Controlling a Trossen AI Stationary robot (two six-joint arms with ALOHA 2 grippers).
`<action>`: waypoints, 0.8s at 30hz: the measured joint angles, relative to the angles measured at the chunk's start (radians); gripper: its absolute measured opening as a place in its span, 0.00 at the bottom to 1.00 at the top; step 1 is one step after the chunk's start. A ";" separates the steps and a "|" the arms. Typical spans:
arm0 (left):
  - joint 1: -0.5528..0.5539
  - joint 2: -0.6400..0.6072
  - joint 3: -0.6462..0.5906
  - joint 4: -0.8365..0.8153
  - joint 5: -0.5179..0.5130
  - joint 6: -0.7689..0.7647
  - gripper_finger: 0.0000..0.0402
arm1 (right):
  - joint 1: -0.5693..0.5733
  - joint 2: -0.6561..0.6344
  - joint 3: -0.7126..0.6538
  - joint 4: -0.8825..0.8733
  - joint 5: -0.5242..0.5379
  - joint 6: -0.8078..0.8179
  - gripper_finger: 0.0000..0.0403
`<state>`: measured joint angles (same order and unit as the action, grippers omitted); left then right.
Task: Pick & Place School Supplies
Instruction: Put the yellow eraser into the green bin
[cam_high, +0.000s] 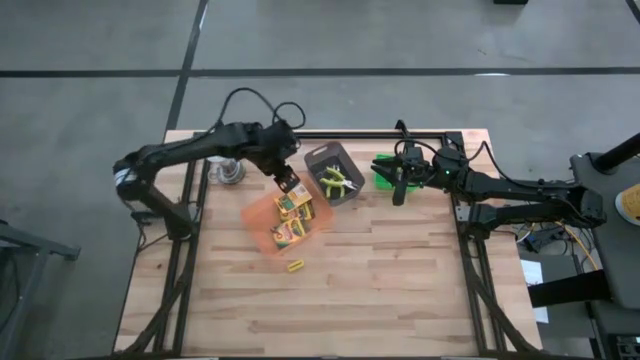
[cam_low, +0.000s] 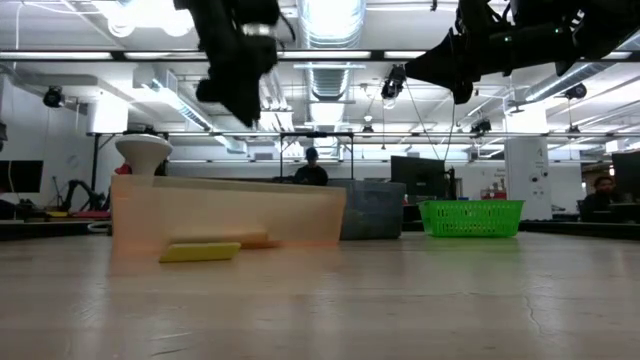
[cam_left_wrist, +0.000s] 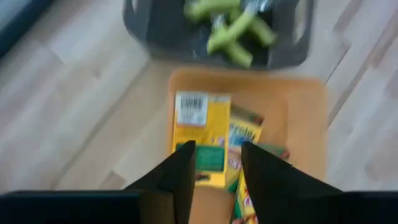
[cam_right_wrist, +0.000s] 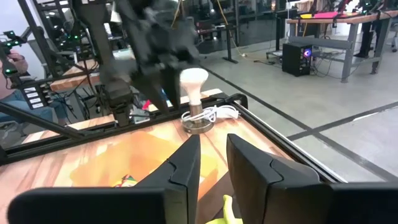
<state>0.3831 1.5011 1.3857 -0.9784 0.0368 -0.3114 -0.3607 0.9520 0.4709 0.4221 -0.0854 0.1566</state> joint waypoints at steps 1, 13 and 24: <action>-0.026 -0.026 -0.001 0.012 -0.042 -0.018 0.34 | 0.000 0.000 0.000 0.000 0.000 0.000 0.18; -0.485 -0.198 -0.110 0.149 -0.744 -0.331 0.40 | 0.000 0.000 0.000 0.000 0.000 0.000 0.19; -0.714 -0.193 -0.279 0.314 -0.949 -0.647 0.40 | 0.000 0.000 0.000 0.000 0.000 0.000 0.20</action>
<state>-0.3306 1.3079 1.1067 -0.6645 -0.9121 -0.9585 -0.3607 0.9520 0.4709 0.4221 -0.0856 0.1566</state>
